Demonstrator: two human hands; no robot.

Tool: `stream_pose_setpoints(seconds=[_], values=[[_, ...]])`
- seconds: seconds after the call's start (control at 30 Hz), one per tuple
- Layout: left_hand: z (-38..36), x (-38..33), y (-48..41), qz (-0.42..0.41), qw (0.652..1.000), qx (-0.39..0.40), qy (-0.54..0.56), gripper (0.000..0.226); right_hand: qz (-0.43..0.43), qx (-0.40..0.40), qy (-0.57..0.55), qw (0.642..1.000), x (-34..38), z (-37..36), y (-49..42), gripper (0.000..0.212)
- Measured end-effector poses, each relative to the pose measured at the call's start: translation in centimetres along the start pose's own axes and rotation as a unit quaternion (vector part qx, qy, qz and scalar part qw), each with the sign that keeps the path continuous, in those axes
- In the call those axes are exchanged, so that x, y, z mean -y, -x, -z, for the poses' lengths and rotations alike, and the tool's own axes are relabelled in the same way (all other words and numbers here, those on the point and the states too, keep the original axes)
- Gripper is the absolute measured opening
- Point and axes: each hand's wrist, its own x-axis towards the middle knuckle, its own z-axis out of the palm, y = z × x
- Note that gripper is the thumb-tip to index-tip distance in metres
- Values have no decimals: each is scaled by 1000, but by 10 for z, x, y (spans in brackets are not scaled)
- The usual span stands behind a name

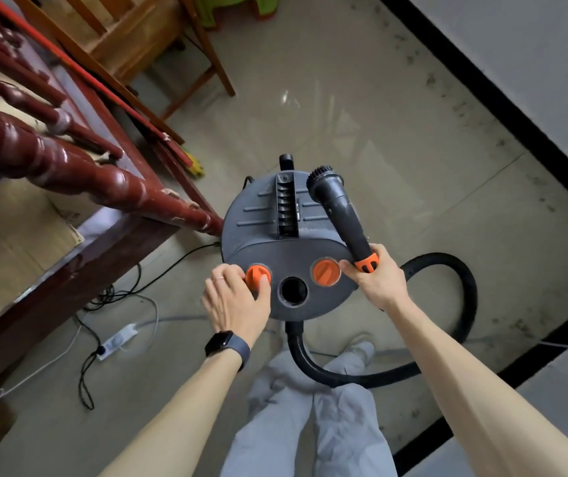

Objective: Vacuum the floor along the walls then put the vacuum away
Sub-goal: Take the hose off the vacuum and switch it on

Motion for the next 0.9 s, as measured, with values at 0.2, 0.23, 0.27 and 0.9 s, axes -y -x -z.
stream_pose_setpoints(seconds=[0.2,0.23,0.27,0.9], values=[[2,18,-21,-39,989,107,-95,38,18,-5,35,999,11,-6,-7,37],[1,16,-22,-46,987,98,-116,38,20,-10,30,999,11,-8,-8,37],[0,15,-24,-55,985,93,-134,37,22,-15,24,999,12,-11,-8,37],[4,26,-62,-193,925,122,-304,26,52,-10,-3,999,24,-27,-20,40]])
